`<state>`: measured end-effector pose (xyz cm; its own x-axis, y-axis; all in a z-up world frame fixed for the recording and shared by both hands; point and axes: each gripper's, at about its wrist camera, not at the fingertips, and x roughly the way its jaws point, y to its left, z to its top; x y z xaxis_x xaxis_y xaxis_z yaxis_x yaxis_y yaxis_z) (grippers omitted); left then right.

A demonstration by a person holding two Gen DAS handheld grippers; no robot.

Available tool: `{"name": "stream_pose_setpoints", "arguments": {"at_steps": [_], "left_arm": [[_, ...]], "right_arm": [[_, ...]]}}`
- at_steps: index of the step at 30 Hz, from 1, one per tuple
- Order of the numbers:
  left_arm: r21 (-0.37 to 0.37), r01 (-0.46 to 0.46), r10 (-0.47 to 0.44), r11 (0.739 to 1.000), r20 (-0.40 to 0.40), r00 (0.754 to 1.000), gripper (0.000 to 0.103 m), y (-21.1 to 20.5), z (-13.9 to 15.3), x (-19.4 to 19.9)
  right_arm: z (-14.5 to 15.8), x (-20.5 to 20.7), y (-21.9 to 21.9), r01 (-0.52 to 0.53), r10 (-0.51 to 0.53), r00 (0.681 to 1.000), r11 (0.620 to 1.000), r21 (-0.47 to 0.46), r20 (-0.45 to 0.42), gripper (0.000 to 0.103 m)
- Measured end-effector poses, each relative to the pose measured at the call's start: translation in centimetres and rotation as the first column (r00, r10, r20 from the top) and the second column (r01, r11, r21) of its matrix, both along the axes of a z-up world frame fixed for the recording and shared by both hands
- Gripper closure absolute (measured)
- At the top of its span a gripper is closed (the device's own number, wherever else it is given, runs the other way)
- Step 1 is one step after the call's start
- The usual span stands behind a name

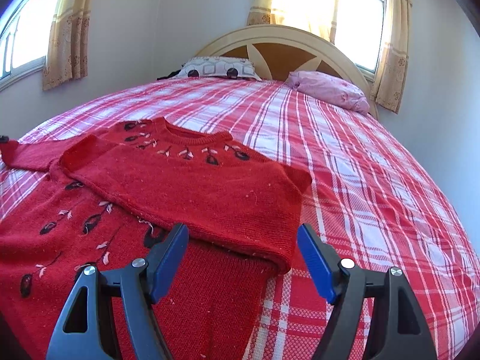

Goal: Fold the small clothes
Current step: 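Release and move the left gripper to the other sleeve cuff, grasp it, then lift the sleeve with the left gripper, fold it across the body, release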

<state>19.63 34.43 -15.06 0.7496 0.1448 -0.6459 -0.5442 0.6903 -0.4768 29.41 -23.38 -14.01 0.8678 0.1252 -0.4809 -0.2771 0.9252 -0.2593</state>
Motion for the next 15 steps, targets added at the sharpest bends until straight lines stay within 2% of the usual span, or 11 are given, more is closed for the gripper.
{"name": "stream_pose_setpoints", "arguments": {"at_steps": [4,9,15], "left_arm": [[0.063,0.090,-0.093,0.994,0.034,0.995,0.098,-3.5,2.8,1.6],[0.086,0.186,-0.193,0.979,0.077,0.978,0.098,-7.8,5.4,3.7],[0.091,0.307,-0.318,0.947,0.142,0.937,0.098,-13.6,8.3,6.2]], "right_arm": [[0.5,-0.5,-0.3,-0.006,0.005,1.000,1.000,0.019,0.023,0.027],[1.2,-1.3,-1.0,-0.014,0.011,0.999,0.998,0.062,0.046,0.027],[1.7,-1.9,-1.5,-0.018,0.013,0.998,0.996,0.088,0.059,0.027]]}}
